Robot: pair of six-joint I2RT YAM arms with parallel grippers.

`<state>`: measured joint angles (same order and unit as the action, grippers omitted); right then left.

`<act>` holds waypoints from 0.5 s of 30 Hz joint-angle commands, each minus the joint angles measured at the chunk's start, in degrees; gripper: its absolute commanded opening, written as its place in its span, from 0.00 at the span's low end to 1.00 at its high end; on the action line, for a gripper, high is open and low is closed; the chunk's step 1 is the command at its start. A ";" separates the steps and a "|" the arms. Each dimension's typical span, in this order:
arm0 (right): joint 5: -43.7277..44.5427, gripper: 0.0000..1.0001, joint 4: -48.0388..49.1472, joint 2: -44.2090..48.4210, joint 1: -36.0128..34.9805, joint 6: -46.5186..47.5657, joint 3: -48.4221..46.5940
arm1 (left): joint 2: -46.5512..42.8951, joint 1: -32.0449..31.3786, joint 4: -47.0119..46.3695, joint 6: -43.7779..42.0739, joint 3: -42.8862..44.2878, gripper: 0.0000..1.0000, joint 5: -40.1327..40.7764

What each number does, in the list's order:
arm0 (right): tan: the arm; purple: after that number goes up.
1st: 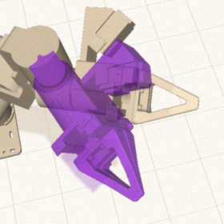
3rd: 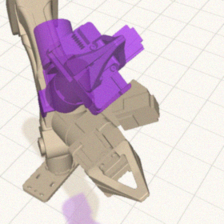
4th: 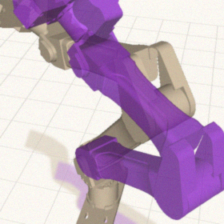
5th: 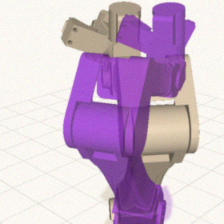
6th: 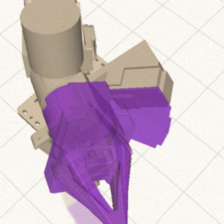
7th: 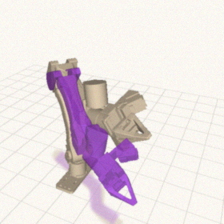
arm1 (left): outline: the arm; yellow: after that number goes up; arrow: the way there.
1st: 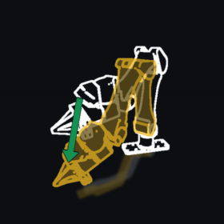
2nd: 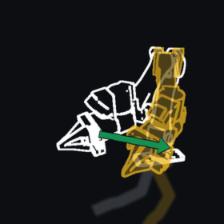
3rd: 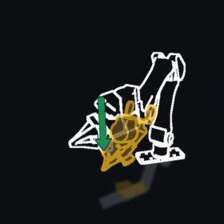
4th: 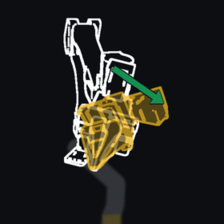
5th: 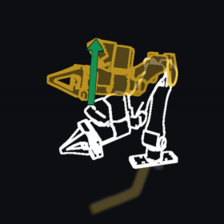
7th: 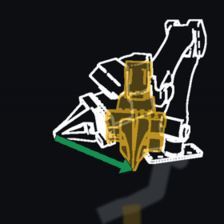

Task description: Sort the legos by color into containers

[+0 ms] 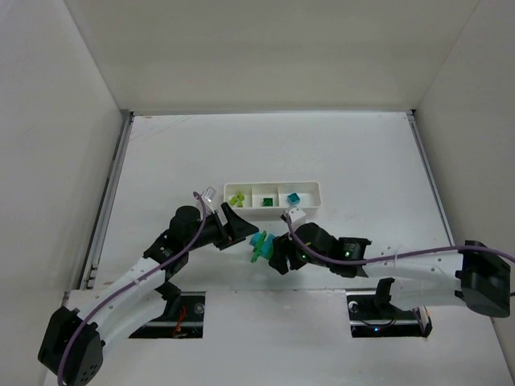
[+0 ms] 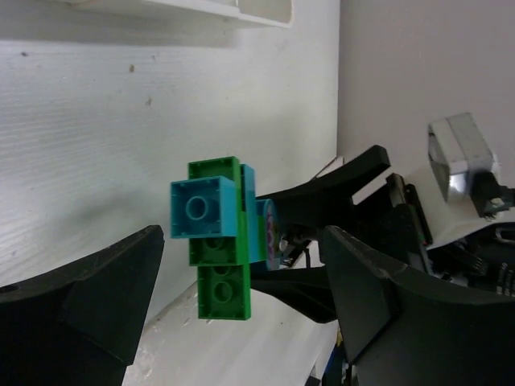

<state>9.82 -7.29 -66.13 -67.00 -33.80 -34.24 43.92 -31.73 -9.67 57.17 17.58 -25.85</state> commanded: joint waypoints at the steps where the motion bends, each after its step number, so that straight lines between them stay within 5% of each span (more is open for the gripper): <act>1: -4.63 0.52 3.60 -0.75 1.13 1.55 -2.06 | -0.07 -1.53 -5.27 1.11 -0.36 0.79 -2.72; 15: -8.07 0.50 3.69 0.12 4.64 3.39 -3.12 | 2.93 -2.60 1.32 -3.02 1.58 0.76 1.41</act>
<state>2.81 -7.07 -67.81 -62.96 -31.55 -34.61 47.94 -35.11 -9.52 55.96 17.61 -25.34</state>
